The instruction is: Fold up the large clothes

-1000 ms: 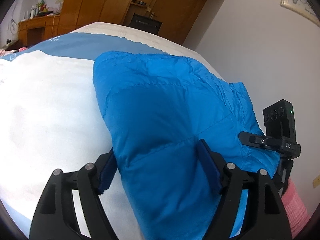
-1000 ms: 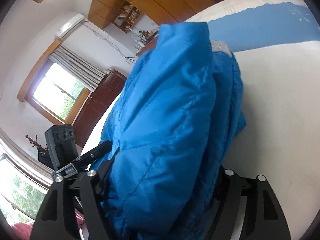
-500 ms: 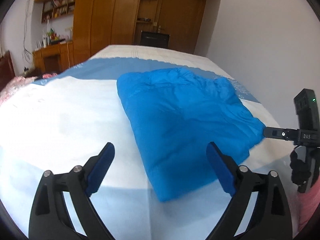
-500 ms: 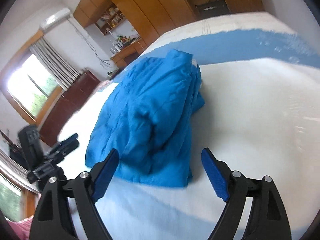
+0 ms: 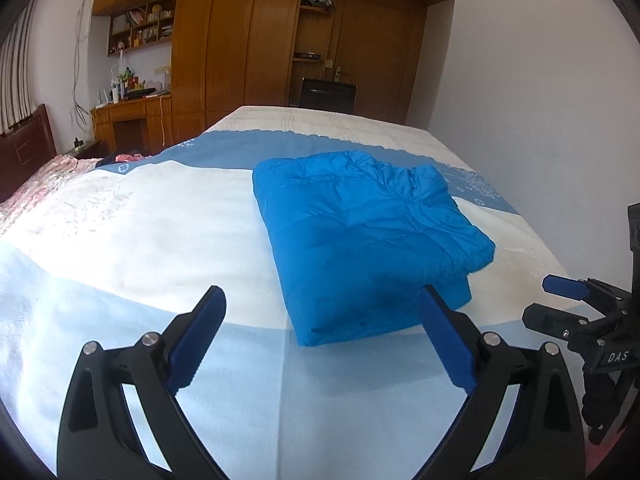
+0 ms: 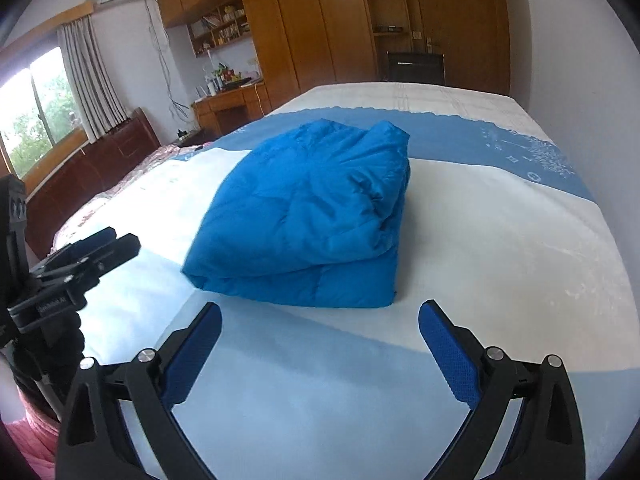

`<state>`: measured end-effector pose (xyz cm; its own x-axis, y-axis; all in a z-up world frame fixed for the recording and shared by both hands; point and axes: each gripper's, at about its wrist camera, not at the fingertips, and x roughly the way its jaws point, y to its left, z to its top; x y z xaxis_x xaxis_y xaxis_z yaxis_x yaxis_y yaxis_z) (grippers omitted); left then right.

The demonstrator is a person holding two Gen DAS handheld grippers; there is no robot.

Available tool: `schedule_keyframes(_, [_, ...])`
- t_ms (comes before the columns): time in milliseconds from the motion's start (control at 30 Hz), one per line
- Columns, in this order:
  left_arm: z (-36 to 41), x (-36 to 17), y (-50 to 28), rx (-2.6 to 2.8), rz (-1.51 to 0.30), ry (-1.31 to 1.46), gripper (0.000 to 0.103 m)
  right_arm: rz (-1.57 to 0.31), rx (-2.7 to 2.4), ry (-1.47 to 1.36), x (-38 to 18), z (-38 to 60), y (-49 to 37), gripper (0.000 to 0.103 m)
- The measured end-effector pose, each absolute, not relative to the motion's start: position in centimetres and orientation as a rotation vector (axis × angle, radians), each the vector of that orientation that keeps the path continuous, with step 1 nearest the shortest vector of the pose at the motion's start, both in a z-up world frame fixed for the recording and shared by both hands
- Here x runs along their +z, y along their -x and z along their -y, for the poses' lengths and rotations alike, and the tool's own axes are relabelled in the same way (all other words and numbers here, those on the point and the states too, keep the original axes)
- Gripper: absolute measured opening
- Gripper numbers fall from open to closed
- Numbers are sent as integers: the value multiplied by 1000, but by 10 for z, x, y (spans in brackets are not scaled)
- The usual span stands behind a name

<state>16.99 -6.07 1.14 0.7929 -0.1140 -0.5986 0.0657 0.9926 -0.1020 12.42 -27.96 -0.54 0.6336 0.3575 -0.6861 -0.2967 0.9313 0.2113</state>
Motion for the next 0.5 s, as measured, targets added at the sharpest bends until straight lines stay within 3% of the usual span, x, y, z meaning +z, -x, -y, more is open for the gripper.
schedule_keyframes(500, [56,22,-126,-46,-620,33,97,-791,323,-76,9,274,-91,99])
